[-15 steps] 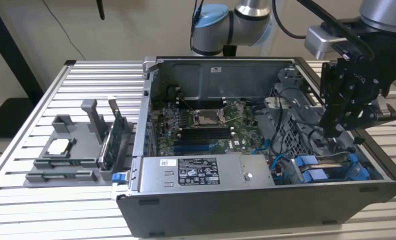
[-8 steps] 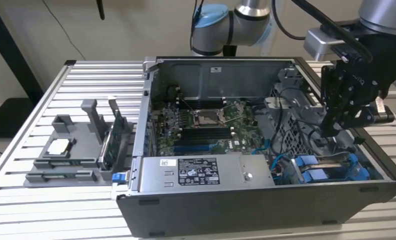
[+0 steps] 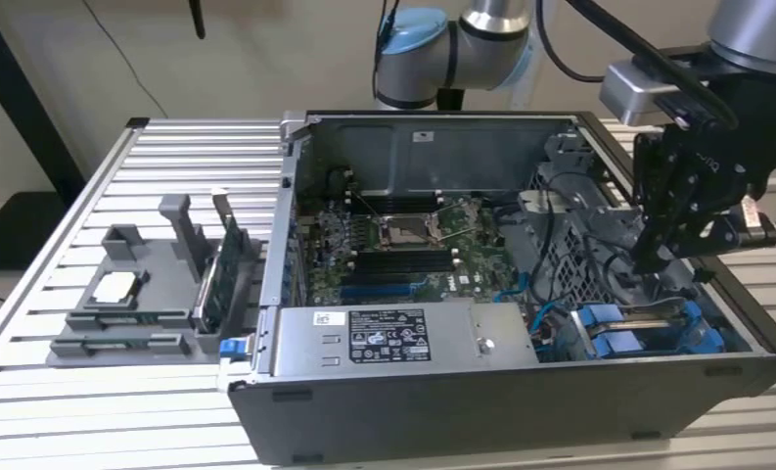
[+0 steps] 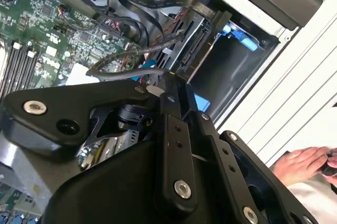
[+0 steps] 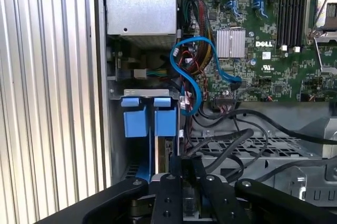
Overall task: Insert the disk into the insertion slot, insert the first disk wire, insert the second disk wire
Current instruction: 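Insert the first disk wire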
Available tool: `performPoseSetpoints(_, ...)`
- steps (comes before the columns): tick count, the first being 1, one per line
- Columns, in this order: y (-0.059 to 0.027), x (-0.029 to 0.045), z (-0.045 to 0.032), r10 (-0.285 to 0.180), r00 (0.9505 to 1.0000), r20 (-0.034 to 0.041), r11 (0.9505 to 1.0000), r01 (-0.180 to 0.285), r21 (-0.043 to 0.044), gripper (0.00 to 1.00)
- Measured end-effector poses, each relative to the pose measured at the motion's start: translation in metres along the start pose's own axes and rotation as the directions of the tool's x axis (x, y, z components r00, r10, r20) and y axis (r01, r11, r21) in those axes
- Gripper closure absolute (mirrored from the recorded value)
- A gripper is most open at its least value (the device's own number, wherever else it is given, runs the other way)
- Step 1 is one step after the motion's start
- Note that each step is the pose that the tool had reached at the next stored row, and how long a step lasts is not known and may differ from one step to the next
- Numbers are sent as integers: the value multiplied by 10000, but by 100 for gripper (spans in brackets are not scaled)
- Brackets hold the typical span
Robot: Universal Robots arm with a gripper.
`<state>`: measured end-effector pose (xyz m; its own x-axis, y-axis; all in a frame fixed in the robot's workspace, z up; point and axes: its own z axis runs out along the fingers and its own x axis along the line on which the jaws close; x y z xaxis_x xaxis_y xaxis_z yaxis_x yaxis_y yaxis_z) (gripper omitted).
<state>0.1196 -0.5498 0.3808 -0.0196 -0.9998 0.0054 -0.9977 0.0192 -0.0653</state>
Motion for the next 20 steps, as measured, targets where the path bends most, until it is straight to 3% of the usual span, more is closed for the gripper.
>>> performPoseSetpoints(15, -219, 94, 237, 28, 10000, -1, 10000, -28, 0, 81)
performPoseSetpoints(20, -229, 103, 282, 132, 9999, -7, 9999, -132, -13, 81)
